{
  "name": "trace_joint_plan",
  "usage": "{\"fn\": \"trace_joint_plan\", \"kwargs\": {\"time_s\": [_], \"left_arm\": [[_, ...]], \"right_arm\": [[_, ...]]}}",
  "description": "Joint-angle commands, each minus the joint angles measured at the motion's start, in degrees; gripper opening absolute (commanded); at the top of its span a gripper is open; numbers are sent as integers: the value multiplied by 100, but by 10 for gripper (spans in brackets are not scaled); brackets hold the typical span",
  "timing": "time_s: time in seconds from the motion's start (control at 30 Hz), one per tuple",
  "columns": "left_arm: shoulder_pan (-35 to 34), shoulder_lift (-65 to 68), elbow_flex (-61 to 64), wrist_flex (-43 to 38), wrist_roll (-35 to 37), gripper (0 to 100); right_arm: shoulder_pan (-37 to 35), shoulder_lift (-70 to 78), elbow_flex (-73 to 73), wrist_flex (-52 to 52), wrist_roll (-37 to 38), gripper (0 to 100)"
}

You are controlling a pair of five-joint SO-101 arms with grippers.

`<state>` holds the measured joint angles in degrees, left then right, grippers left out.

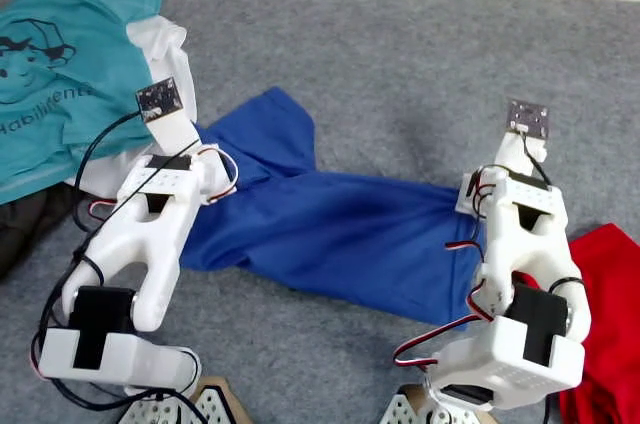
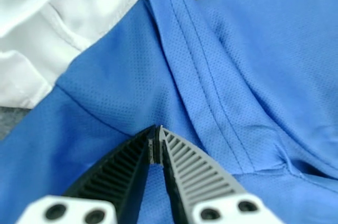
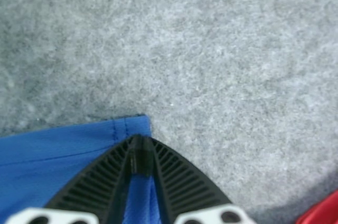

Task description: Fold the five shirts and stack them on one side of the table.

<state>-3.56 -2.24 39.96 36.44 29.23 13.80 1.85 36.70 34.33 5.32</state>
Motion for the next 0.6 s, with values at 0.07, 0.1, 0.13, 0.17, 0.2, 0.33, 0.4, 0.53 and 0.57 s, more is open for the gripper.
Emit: {"fn": "trace_joint_plan", "kwargs": {"time_s": [0.07, 0.1, 0.13, 0.17, 0.2, 0.33, 0.4, 0.53, 0.57], "left_arm": [[31, 4, -224, -62, 0, 7], [31, 4, -224, -62, 0, 7], [31, 4, -224, -62, 0, 7], [31, 4, -224, -62, 0, 7], [31, 4, -224, -62, 0, 7], [31, 4, -224, -62, 0, 7], [31, 4, -224, -62, 0, 7], [31, 4, -224, -62, 0, 7], [31, 4, -224, -62, 0, 7]], "right_arm": [[224, -22, -259, 57, 79, 6], [286, -22, -259, 57, 79, 6], [338, -22, -259, 57, 88, 6], [418, -22, -259, 57, 88, 6], [497, -22, -259, 57, 88, 6], [716, -40, -312, 66, 88, 6], [708, -84, -391, 75, 79, 6], [426, -532, -523, 347, 26, 6], [312, -725, -549, 418, -97, 6]]}}
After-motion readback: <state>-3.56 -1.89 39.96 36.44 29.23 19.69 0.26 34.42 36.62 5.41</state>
